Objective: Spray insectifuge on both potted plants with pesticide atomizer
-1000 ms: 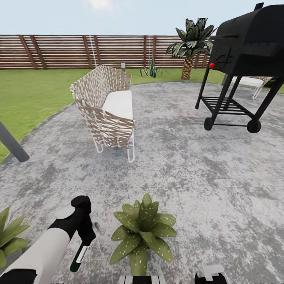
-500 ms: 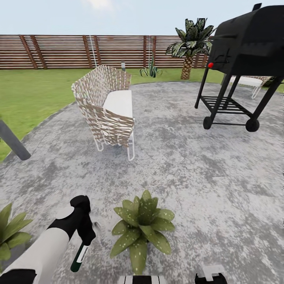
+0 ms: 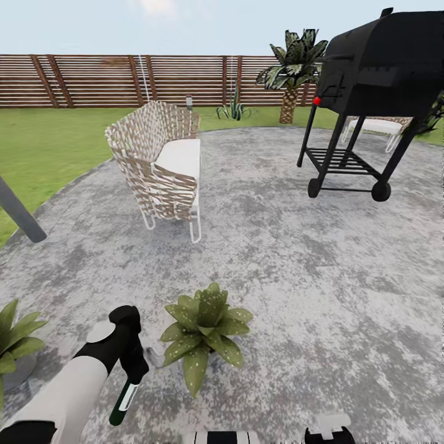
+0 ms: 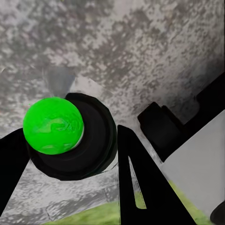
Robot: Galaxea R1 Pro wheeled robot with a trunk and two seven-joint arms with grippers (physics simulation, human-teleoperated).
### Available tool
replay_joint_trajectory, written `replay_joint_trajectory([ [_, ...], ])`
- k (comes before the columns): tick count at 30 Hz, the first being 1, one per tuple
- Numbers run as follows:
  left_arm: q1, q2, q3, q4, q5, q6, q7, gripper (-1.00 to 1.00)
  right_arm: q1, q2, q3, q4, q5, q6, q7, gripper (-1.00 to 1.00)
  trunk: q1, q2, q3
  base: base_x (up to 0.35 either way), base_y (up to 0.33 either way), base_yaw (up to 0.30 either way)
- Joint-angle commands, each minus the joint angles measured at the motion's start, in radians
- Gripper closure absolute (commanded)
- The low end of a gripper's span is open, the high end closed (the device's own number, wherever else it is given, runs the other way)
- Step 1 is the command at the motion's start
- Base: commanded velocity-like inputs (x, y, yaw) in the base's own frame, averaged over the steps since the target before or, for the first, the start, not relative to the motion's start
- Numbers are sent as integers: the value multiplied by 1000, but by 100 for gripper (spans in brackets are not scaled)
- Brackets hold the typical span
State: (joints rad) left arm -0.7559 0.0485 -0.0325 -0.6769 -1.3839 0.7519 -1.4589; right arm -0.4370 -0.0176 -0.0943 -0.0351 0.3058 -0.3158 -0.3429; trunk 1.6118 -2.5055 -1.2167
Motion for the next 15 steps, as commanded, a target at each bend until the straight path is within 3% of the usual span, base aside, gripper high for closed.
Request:
replay_joint_trajectory([
  [1,0,1,-4,-1,-6,11,-9,100,0,0,-8,1,10,-3,-2,-100,-1,0,-1,-236,-196,0],
  [6,0,2,-4,-1,-6,14,-9,100,-1,1,-8,1,10,-3,-2,-100,-1,0,-1,-282,-139,0],
  [15,0,2,-3,-1,-5,15,-9,100,0,2,-8,0,10,-3,-2,-100,-1,0,-1,-337,-13,0],
])
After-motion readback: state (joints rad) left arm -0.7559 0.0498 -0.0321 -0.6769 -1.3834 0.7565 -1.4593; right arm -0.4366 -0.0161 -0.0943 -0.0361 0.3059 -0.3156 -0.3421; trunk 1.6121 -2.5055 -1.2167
